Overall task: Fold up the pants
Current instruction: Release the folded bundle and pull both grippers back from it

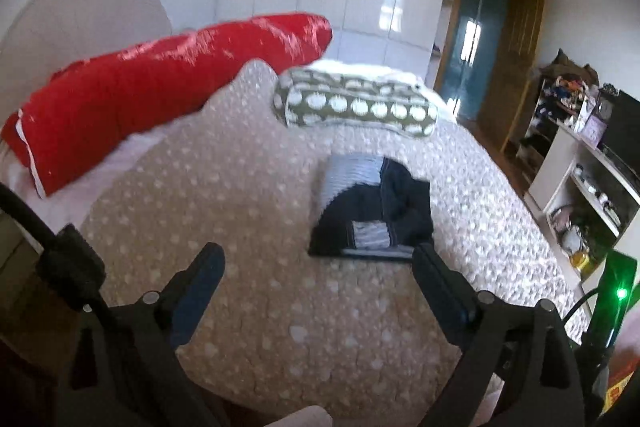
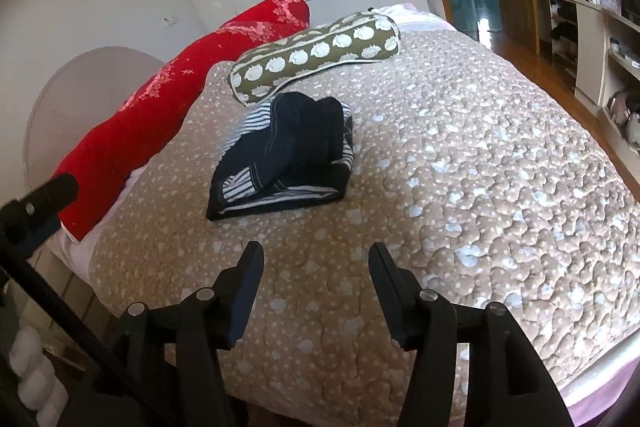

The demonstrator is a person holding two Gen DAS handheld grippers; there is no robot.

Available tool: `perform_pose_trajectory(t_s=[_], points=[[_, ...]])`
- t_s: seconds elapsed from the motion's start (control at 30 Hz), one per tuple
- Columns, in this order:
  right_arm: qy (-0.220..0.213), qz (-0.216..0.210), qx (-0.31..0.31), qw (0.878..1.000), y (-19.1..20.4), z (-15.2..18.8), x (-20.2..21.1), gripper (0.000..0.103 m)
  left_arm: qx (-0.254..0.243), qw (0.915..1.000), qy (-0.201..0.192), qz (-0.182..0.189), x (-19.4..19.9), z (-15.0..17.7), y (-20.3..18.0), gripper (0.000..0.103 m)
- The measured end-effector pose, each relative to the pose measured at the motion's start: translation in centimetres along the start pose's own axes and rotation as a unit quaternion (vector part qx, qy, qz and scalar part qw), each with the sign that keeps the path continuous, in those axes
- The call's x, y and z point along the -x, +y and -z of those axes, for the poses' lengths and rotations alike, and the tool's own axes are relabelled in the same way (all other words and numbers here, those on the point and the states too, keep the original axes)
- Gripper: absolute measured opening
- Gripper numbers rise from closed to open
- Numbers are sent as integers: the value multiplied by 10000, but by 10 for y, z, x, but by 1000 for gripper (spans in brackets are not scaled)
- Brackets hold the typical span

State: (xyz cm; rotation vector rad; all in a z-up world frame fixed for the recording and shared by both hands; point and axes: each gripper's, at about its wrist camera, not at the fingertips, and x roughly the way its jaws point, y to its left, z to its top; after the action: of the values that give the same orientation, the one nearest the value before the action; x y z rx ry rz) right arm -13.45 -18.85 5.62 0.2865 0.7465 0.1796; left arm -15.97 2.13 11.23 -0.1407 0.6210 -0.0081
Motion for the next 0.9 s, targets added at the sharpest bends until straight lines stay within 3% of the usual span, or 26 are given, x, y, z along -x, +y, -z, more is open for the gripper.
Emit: perform_pose_trajectory(t_s=[0.47, 0.9], points=[[312, 335, 104, 9989, 1, 10, -27, 61, 32, 9978, 663, -3, -41, 23, 3, 94], [386, 360, 71, 9986, -1, 12, -33, 63, -8, 9963, 855, -22, -50, 28, 4, 94]])
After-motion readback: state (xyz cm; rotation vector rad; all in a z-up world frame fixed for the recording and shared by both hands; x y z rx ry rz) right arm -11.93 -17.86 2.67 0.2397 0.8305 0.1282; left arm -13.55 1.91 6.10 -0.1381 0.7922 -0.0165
